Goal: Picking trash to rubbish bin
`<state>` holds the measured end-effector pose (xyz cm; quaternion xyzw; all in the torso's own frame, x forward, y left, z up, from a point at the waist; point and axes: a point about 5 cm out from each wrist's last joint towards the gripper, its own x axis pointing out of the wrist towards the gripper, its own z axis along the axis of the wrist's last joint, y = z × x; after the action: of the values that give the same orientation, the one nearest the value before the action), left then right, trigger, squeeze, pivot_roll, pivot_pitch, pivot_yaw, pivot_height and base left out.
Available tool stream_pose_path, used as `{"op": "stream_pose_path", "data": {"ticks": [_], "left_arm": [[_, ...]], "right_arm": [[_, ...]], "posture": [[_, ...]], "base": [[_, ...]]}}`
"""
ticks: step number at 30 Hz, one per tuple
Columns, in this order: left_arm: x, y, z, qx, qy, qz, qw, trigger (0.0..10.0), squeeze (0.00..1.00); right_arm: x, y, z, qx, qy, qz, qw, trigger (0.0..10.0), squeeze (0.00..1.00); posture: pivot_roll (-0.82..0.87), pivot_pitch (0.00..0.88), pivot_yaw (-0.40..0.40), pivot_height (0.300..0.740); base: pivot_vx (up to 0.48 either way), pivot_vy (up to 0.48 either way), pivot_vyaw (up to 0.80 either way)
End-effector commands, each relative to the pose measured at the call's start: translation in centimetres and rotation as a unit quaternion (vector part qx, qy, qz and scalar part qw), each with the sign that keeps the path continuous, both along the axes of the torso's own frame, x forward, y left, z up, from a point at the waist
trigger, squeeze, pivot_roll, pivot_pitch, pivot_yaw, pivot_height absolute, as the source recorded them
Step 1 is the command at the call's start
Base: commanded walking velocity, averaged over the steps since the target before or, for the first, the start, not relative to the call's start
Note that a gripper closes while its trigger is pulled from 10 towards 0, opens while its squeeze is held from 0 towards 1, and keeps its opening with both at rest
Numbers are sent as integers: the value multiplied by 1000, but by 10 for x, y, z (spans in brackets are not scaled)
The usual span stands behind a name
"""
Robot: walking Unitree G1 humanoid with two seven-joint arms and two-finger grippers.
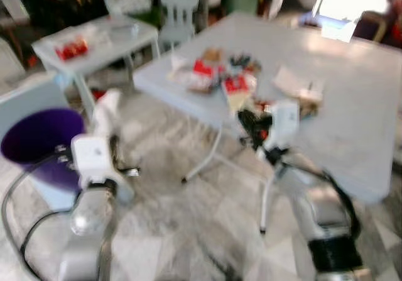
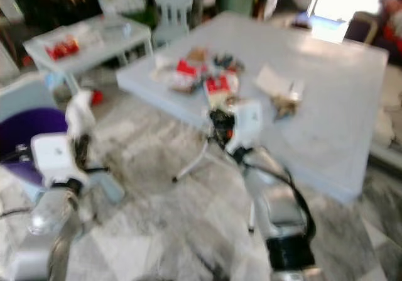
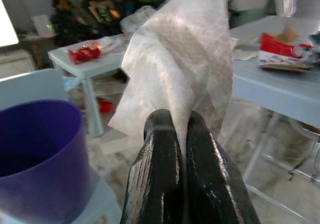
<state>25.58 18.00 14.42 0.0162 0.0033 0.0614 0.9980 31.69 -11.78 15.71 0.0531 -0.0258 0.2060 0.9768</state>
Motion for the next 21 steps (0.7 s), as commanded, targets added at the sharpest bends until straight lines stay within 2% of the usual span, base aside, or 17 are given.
{"op": "stream_pose_path", "data": {"ticks": [1, 3, 21], "left_arm": [[1, 3, 2, 7, -5, 4, 1000, 0, 0], [0, 3, 2, 7, -5, 4, 1000, 78, 0], [3, 3, -1, -6, 5, 11, 1000, 0, 0]], "right_arm": [[0, 5, 8, 1, -16, 8, 1000, 0, 0], [-1, 6, 8, -2, -17, 11, 1000, 0, 0], [-4, 10, 8, -11, -21, 25, 999, 0, 0]], "posture": [[114, 87, -48, 740], [114, 86, -49, 740], [107, 92, -51, 740]], "base": [[0, 0, 0], [0, 0, 319], [0, 0, 800]]}}
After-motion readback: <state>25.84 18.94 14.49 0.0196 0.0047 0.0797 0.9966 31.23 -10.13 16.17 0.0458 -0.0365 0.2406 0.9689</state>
